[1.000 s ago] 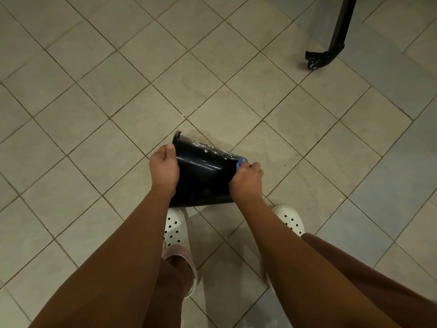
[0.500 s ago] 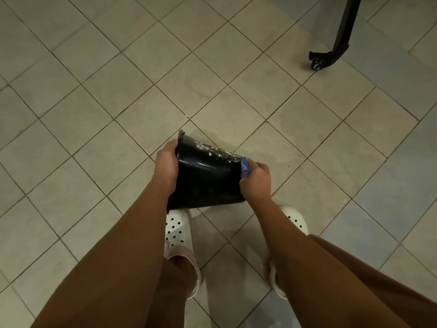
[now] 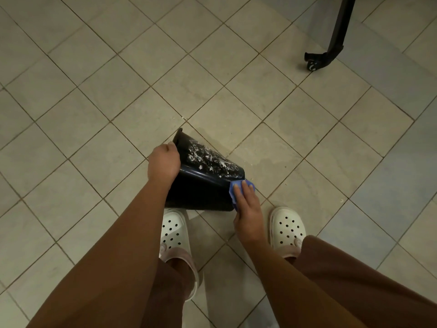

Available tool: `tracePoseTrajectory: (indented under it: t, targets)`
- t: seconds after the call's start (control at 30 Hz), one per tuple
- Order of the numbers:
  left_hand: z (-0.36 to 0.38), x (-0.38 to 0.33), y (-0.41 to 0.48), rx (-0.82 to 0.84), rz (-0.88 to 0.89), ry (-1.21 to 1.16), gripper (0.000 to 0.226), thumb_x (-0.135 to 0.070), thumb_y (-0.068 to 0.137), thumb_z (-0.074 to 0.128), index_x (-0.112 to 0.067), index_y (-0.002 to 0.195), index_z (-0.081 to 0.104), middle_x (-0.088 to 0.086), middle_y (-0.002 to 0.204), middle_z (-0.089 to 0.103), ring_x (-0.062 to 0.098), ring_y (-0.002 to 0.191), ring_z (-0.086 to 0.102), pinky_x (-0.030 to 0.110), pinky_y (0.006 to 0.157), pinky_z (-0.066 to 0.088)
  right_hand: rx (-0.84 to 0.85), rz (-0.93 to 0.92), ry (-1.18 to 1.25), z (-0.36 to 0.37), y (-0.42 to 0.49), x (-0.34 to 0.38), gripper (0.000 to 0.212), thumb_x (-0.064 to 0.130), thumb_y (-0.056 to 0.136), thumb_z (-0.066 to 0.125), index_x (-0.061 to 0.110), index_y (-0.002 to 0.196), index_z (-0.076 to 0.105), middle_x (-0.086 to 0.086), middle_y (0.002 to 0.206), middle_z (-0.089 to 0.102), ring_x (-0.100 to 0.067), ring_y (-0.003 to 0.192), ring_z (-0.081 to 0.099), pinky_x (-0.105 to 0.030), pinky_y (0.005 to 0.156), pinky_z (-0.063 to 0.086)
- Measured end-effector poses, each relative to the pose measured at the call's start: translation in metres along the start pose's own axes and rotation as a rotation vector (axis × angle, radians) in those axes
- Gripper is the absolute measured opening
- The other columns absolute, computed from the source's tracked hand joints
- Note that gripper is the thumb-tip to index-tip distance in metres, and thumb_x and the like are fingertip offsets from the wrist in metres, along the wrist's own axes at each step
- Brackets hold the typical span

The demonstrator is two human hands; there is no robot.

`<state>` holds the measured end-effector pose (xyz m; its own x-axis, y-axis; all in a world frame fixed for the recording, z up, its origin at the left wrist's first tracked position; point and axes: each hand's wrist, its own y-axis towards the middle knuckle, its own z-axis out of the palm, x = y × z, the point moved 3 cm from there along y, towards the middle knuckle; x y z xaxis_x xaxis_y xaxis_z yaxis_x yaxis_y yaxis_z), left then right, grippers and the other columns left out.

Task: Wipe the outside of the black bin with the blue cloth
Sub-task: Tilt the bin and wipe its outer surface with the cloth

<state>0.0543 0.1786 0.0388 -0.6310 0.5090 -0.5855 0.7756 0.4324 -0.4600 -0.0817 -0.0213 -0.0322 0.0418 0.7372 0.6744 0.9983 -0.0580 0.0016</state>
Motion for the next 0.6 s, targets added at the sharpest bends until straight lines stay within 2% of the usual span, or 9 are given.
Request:
tracePoseTrajectory:
  t: [0.07, 0.17, 0.23, 0.3, 0.33, 0.47, 0.53, 0.6]
  targets:
    - [0.0, 0.002, -0.003, -0.024, 0.044, 0.061, 0.044, -0.033, 0.105, 0.03, -0.004, 0.082, 0.054, 0.005, 0.069, 0.05, 0.014, 0.063, 0.046, 0.034, 0.067, 0.038, 0.019, -0.05, -0.018, 0.001, 0.007, 0.001, 0.072, -0.021, 0.066, 0.066, 0.004, 0.131, 0.048, -0.021, 0.136, 0.047, -0.035, 0.132, 0.032, -0.049, 0.106, 0.031]
    - [-0.002, 0.005, -0.005, -0.058, 0.065, 0.07, 0.048, -0.034, 0.106, 0.029, -0.002, 0.081, 0.054, 0.006, 0.067, 0.049, 0.018, 0.063, 0.047, 0.034, 0.063, 0.037, 0.049, -0.032, -0.038, -0.001, 0.028, -0.001, 0.069, -0.022, 0.062, 0.067, -0.001, 0.126, 0.054, -0.025, 0.128, 0.053, -0.041, 0.123, 0.045, -0.055, 0.099, 0.041]
    - [-0.002, 0.007, -0.005, -0.073, 0.061, 0.062, 0.048, -0.035, 0.105, 0.03, -0.003, 0.078, 0.054, 0.006, 0.066, 0.049, 0.02, 0.064, 0.049, 0.035, 0.063, 0.038, 0.071, 0.09, -0.038, -0.002, 0.035, -0.002, 0.065, -0.019, 0.068, 0.064, 0.0, 0.13, 0.051, -0.024, 0.13, 0.051, -0.04, 0.12, 0.048, -0.048, 0.103, 0.04]
    - [0.0, 0.007, -0.005, -0.072, 0.046, 0.051, 0.048, -0.035, 0.105, 0.03, -0.006, 0.073, 0.051, 0.006, 0.066, 0.049, 0.019, 0.063, 0.048, 0.035, 0.063, 0.039, 0.07, 0.197, -0.04, -0.003, 0.031, -0.001, 0.061, -0.015, 0.075, 0.06, 0.0, 0.133, 0.047, -0.024, 0.133, 0.047, -0.038, 0.123, 0.046, -0.035, 0.108, 0.029]
    - [0.0, 0.007, -0.005, -0.07, 0.041, 0.041, 0.048, -0.035, 0.105, 0.031, -0.008, 0.07, 0.049, 0.006, 0.066, 0.049, 0.019, 0.062, 0.047, 0.035, 0.063, 0.039, 0.049, 0.21, -0.056, -0.004, 0.027, 0.001, 0.061, -0.015, 0.074, 0.061, -0.002, 0.132, 0.048, -0.025, 0.132, 0.048, -0.038, 0.122, 0.047, -0.034, 0.107, 0.027]
    - [0.0, 0.007, -0.004, -0.05, 0.028, -0.013, 0.046, -0.033, 0.105, 0.032, -0.012, 0.067, 0.046, 0.006, 0.067, 0.048, 0.018, 0.063, 0.046, 0.036, 0.066, 0.039, 0.061, 0.046, -0.082, -0.001, 0.016, 0.011, 0.063, -0.022, 0.06, 0.069, -0.007, 0.12, 0.058, -0.027, 0.121, 0.057, -0.044, 0.113, 0.053, -0.05, 0.098, 0.043]
    - [0.0, 0.008, -0.004, -0.036, 0.025, -0.054, 0.045, -0.032, 0.104, 0.033, -0.013, 0.065, 0.044, 0.006, 0.067, 0.047, 0.021, 0.066, 0.047, 0.037, 0.068, 0.039, 0.098, 0.0, -0.059, -0.001, 0.027, 0.012, 0.063, -0.021, 0.061, 0.067, -0.004, 0.121, 0.057, -0.025, 0.124, 0.056, -0.044, 0.117, 0.05, -0.053, 0.099, 0.042]
    - [0.0, 0.01, -0.003, -0.034, 0.011, -0.083, 0.044, -0.032, 0.103, 0.034, -0.014, 0.065, 0.044, 0.006, 0.067, 0.047, 0.021, 0.067, 0.047, 0.037, 0.069, 0.039, 0.121, 0.045, -0.063, -0.004, 0.042, 0.008, 0.063, -0.019, 0.067, 0.061, 0.0, 0.127, 0.054, -0.022, 0.129, 0.053, -0.04, 0.121, 0.046, -0.05, 0.104, 0.039]
